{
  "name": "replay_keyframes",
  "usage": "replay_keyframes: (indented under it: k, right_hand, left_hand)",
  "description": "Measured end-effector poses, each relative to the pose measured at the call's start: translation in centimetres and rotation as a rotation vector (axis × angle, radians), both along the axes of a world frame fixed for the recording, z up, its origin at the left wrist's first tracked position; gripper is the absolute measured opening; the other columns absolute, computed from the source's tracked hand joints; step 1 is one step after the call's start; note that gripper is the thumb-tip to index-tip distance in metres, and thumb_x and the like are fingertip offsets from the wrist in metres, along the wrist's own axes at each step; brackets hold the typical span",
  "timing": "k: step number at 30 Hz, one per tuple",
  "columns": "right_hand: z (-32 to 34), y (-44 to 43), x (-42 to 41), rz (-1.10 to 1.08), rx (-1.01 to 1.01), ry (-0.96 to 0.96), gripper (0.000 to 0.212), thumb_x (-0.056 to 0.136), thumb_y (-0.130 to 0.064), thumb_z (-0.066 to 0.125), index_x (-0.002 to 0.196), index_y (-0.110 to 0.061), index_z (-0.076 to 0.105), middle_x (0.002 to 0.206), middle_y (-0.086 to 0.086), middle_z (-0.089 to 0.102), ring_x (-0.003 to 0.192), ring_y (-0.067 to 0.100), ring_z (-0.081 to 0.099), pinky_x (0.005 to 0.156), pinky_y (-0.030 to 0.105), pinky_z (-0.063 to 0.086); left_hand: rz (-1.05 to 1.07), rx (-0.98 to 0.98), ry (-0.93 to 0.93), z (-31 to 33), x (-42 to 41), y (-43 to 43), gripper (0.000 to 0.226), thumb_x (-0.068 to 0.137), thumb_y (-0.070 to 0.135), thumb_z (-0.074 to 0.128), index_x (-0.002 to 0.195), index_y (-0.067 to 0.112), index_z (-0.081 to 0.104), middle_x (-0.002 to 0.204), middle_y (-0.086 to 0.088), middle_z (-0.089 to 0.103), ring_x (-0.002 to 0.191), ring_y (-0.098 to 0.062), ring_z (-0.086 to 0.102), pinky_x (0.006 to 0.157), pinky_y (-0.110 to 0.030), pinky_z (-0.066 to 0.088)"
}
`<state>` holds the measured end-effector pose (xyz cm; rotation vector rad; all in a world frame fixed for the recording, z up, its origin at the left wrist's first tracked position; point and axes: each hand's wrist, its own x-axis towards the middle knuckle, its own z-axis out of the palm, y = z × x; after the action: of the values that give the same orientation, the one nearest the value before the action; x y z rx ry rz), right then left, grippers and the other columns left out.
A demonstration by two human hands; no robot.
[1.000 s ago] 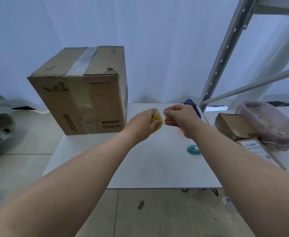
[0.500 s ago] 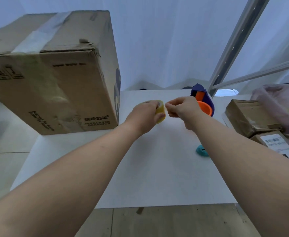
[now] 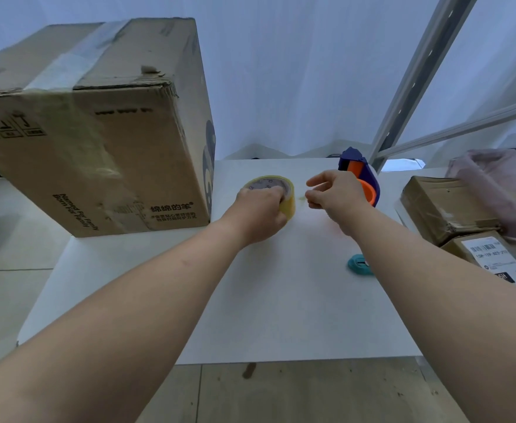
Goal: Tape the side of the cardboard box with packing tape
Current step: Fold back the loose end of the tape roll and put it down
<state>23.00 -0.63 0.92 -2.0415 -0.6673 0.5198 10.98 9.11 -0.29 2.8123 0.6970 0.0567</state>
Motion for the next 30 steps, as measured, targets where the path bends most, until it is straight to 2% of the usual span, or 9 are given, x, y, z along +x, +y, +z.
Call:
replay_keyframes:
  k: [3,7,11,14,18,20,22,25,30]
  right_hand:
    - [0.0,-0.9,0.9,-0.004,-0.049,-0.139,0.018,0.087,-0.008,0.060,0.104,-0.014,0.063,0.093,0.004,0.065,0.085,0.022,0.065,0.080,0.036,0.056]
    - [0.2,-2.8,1.8,0.052,-0.195,-0.269,0.018,0.090,-0.013,0.057,0.106,-0.016,0.064,0.109,0.005,0.061,0.093,0.018,0.054,0.079,0.029,0.046]
    - [0.7,-4.3,1.6,0.082,-0.291,-0.333,0.019,0.090,-0.014,0.057,0.106,-0.014,0.066,0.125,0.007,0.057,0.109,0.024,0.052,0.089,0.031,0.043]
    - [1.2,-5.5,0.6,0.248,-0.493,-0.440,0.024,0.088,-0.014,0.056,0.111,-0.014,0.065,0.130,0.008,0.053,0.118,0.031,0.049,0.098,0.038,0.041]
    - [1.3,-6.9,-0.4,0.403,-0.830,-0.301,0.043,0.082,-0.012,0.061,0.125,-0.016,0.053,0.122,0.009,0.053,0.107,0.027,0.055,0.089,0.033,0.048]
    - [0.8,-7.5,-0.8,0.449,-0.905,-0.295,0.050,0.081,-0.010,0.063,0.129,-0.015,0.049,0.129,0.010,0.047,0.113,0.028,0.052,0.093,0.034,0.047]
    - [0.5,-8.0,-1.1,0.467,-0.911,-0.354,0.048,0.084,-0.011,0.062,0.130,-0.013,0.047,0.132,0.013,0.043,0.115,0.030,0.051,0.097,0.037,0.047]
    - [0.2,-8.4,-1.7,0.453,-0.847,-0.463,0.033,0.089,-0.016,0.057,0.120,-0.005,0.055,0.123,0.016,0.055,0.108,0.030,0.056,0.095,0.038,0.048]
    - [-0.6,-7.2,-2.8,0.277,-0.442,-0.490,0.035,0.083,-0.016,0.062,0.116,-0.005,0.058,0.116,0.014,0.062,0.099,0.029,0.060,0.086,0.037,0.051]
  left_hand:
    - [0.015,0.066,-0.024,-0.5,0.6,0.6,0.022,0.092,0.014,0.045,0.111,0.008,0.055,0.114,-0.011,0.063,0.108,-0.032,0.055,0.093,-0.036,0.037]
    - [0.040,0.144,-0.027,-0.9,1.8,0.8,0.022,0.093,0.014,0.050,0.112,0.005,0.056,0.119,-0.015,0.060,0.113,-0.035,0.053,0.095,-0.037,0.039]
    - [0.059,0.183,0.019,-1.5,2.2,0.5,0.024,0.096,0.022,0.048,0.114,0.007,0.054,0.119,-0.014,0.062,0.111,-0.034,0.055,0.092,-0.039,0.039]
    - [0.092,0.196,0.023,-1.5,1.8,0.1,0.030,0.097,0.029,0.047,0.117,0.008,0.054,0.121,-0.012,0.061,0.113,-0.032,0.055,0.092,-0.038,0.038]
    - [0.097,0.226,0.036,-0.6,0.8,-0.5,0.042,0.095,0.036,0.049,0.129,0.011,0.048,0.129,-0.010,0.055,0.121,-0.030,0.049,0.097,-0.039,0.036]
    - [0.092,0.228,0.041,-0.3,0.2,-0.7,0.045,0.094,0.036,0.049,0.132,0.012,0.045,0.131,-0.010,0.052,0.123,-0.030,0.046,0.098,-0.039,0.035]
    - [0.087,0.226,0.036,0.1,-0.4,-1.0,0.047,0.094,0.036,0.050,0.134,0.013,0.042,0.134,-0.010,0.050,0.126,-0.030,0.044,0.100,-0.040,0.035]
    - [0.078,0.213,0.033,0.6,-1.0,-1.2,0.050,0.093,0.035,0.051,0.137,0.014,0.040,0.138,-0.009,0.047,0.129,-0.030,0.042,0.102,-0.041,0.034]
    - [0.064,0.213,0.038,0.9,-1.5,-0.8,0.051,0.095,0.034,0.050,0.140,0.015,0.038,0.141,-0.008,0.043,0.130,-0.029,0.039,0.103,-0.041,0.033]
